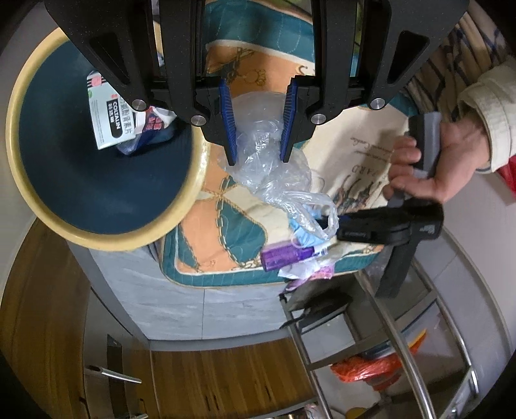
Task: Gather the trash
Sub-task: 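Carry the plastic bag and blue mask over the bin and release both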
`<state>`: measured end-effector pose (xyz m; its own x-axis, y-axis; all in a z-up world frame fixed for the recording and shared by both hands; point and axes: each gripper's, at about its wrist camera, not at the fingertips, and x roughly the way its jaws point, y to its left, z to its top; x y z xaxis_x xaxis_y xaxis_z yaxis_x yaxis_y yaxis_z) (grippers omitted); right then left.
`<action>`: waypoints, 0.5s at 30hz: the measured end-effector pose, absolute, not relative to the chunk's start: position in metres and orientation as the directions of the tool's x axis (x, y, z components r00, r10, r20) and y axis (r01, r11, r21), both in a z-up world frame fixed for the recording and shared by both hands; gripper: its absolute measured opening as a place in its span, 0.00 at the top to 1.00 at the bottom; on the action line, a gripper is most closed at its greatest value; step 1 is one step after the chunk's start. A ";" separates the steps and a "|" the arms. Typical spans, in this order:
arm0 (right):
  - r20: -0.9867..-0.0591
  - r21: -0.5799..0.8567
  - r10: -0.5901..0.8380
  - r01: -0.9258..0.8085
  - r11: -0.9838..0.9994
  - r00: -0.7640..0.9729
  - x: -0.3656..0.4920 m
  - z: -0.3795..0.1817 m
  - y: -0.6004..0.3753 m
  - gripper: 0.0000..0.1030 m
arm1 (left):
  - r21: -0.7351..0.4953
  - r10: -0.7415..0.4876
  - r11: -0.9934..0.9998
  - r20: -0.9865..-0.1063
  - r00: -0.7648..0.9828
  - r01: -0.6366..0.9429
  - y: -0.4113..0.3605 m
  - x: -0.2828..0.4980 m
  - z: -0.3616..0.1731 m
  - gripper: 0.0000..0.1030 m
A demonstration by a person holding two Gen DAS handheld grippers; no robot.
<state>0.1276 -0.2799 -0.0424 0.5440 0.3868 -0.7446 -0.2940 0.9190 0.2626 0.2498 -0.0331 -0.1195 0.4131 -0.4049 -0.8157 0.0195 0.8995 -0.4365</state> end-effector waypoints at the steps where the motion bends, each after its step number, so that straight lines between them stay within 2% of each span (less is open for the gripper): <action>1: -0.742 0.263 0.387 -0.294 0.919 0.547 0.128 -0.041 -0.280 0.73 | -0.438 -0.408 0.899 -0.814 0.414 0.023 -0.031 0.245 -0.116 0.84; 15: -0.705 0.256 0.352 -0.241 0.936 0.616 0.115 -0.021 -0.296 0.73 | -0.398 -0.438 0.898 -0.772 0.460 0.187 -0.049 0.197 -0.068 0.84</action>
<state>0.1147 -0.2955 -0.0210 0.6155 0.3519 -0.7052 -0.2415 0.9360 0.2562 0.1974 -0.0490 -0.0683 0.4596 -0.4383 -0.7724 0.1869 0.8980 -0.3983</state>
